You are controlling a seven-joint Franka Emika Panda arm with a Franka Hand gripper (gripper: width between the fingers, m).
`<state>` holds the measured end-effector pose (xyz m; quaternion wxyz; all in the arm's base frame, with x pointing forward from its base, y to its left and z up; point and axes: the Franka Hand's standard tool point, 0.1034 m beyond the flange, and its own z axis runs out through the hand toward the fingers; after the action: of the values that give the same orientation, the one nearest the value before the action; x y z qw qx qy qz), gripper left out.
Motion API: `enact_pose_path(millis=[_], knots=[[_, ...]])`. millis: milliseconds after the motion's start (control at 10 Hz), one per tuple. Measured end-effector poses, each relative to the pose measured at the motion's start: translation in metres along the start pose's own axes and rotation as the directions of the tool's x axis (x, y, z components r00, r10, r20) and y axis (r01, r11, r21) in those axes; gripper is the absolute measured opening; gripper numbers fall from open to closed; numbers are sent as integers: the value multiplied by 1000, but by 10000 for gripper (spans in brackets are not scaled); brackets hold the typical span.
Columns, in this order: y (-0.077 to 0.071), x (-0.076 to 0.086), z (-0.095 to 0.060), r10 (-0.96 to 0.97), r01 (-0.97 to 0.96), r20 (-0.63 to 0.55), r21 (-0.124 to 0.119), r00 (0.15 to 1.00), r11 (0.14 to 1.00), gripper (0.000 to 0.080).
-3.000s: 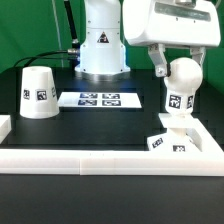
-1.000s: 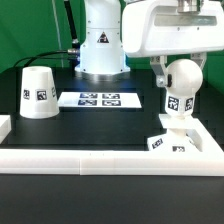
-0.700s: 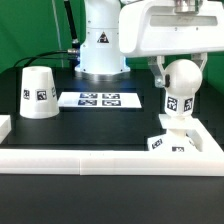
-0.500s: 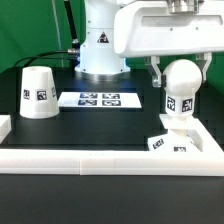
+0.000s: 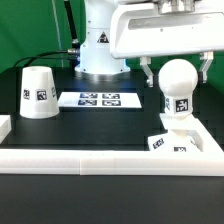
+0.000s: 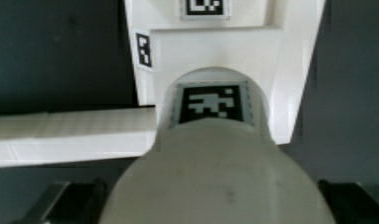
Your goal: Assemble lamp
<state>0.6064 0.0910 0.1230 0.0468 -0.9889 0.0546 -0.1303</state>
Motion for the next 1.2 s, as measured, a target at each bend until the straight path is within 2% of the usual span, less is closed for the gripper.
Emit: enact_pose_path(millis=[300, 600, 1200], knots=[[1, -2, 1, 235, -235, 16, 3, 972, 972, 579], [-1, -5, 2, 428, -428, 33, -1, 903, 904, 580], [-4, -6, 3, 740, -740, 90, -45, 666, 671, 580]])
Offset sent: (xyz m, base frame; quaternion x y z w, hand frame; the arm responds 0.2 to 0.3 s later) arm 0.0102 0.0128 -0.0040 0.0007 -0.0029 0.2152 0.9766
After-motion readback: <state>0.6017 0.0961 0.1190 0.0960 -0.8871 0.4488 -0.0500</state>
